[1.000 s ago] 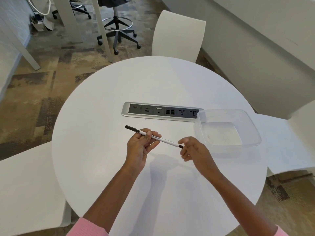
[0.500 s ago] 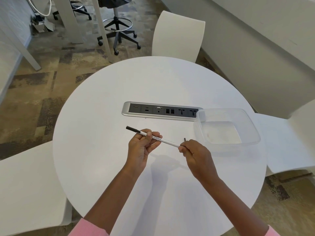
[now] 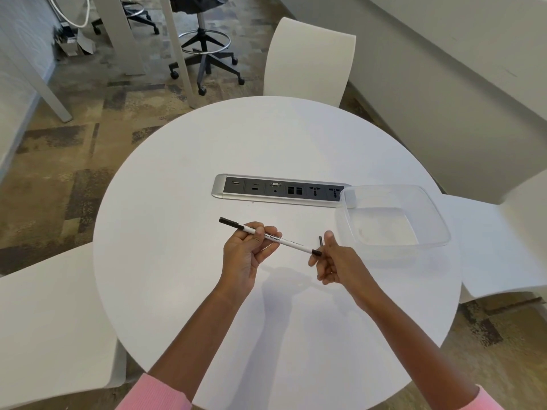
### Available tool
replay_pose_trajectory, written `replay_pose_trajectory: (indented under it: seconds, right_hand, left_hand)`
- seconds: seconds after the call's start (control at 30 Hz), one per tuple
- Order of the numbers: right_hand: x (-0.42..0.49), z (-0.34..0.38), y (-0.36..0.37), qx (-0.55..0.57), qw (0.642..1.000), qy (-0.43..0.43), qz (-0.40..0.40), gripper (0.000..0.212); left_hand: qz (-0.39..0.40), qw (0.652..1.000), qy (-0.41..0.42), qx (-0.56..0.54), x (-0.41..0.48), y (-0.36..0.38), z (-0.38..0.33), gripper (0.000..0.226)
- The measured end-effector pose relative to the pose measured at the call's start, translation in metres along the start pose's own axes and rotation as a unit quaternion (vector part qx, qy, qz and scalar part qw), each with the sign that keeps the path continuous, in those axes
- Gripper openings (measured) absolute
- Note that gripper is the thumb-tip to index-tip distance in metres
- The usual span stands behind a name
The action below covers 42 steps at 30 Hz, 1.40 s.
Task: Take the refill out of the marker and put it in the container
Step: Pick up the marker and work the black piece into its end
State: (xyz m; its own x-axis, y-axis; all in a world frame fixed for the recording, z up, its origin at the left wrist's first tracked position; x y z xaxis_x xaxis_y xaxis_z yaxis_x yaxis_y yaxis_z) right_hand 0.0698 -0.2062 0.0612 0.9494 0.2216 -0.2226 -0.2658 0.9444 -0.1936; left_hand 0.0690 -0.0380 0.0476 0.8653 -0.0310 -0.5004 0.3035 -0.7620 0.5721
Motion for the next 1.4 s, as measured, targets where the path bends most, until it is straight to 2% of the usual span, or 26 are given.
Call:
replay_pose_trajectory:
  seconds: [0.07,0.17,0.27,0.33,0.43,0.57,0.73,0.83,0.9,0.97,1.03,1.1,1.17,1.23,1.3,1.4]
  right_hand:
    - [-0.003,0.008,-0.006,-0.066,0.995,-0.074,-0.032,0.039]
    - [-0.014,0.028,-0.008,-0.189,0.956,-0.219,-0.054,0.004]
    - [-0.025,0.041,-0.003,-0.316,0.895,-0.308,-0.068,0.019]
    - [-0.031,0.048,0.000,-0.380,0.860,-0.330,-0.082,0.017]
    - [-0.033,0.054,0.001,-0.417,0.835,-0.346,-0.097,0.009]
    - [-0.030,0.059,0.000,-0.399,0.848,-0.338,-0.086,0.002]
    - [-0.019,0.051,-0.007,-0.307,0.908,-0.277,-0.066,0.009]
    - [-0.012,0.037,-0.008,-0.239,0.948,-0.207,-0.045,0.022]
    - [-0.009,0.026,-0.007,-0.163,0.976,-0.142,-0.029,0.035]
    - [-0.006,0.011,-0.004,-0.038,0.998,-0.057,-0.008,0.042]
    - [-0.008,-0.006,0.006,0.140,0.989,0.053,0.011,0.042]
    - [-0.010,-0.012,0.013,0.213,0.972,0.100,0.031,0.040]
    - [-0.007,-0.011,0.010,0.162,0.984,0.073,0.031,0.042]
    - [-0.004,-0.002,0.001,0.045,0.999,-0.002,0.011,0.044]
    - [-0.004,0.009,-0.007,-0.058,0.995,-0.077,-0.013,0.032]
    - [-0.008,0.023,-0.007,-0.167,0.969,-0.181,-0.026,0.006]
  left_hand:
    - [-0.004,1.000,0.000,-0.003,0.000,-0.001,0.000,0.018]
    - [-0.006,1.000,0.000,-0.007,0.000,-0.002,0.001,0.017]
    - [-0.007,1.000,-0.004,-0.010,0.000,-0.002,0.002,0.017]
    - [-0.006,1.000,-0.008,-0.012,0.000,-0.002,0.004,0.017]
    - [-0.004,1.000,-0.011,-0.009,0.000,-0.001,0.005,0.016]
    - [0.002,1.000,-0.008,-0.006,0.000,0.002,0.004,0.017]
    - [0.007,1.000,0.003,0.014,0.002,0.004,-0.003,0.018]
    - [0.005,1.000,0.003,0.015,0.003,0.004,-0.004,0.018]
    - [0.005,1.000,0.004,0.017,0.004,0.003,-0.004,0.018]
    - [0.005,1.000,0.004,0.019,0.005,0.002,-0.003,0.018]
    - [0.004,1.000,0.002,0.025,0.006,0.002,-0.002,0.018]
    - [0.000,1.000,-0.004,0.027,0.007,0.002,0.000,0.017]
    - [-0.005,1.000,-0.011,0.020,0.008,0.000,0.001,0.016]
    - [-0.012,1.000,-0.015,0.007,0.009,-0.003,0.001,0.016]
    - [-0.014,1.000,-0.012,0.002,0.010,-0.005,-0.001,0.015]
    - [-0.013,1.000,-0.007,0.001,0.010,-0.008,-0.002,0.015]
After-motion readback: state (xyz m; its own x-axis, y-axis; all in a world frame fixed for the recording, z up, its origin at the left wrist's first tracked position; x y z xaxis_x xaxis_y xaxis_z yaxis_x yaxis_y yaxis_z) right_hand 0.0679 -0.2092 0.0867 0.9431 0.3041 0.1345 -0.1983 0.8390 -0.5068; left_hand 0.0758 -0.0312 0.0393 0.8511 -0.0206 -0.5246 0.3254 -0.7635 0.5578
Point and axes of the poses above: each hand's wrist, its own x-axis towards the middle knuckle, its own y-axis out of the palm, z = x × y, the point moved 9 cm from there along x, towards the middle knuckle, and after that the axes turned 14 degrees about -y, right-handed, at the moved point
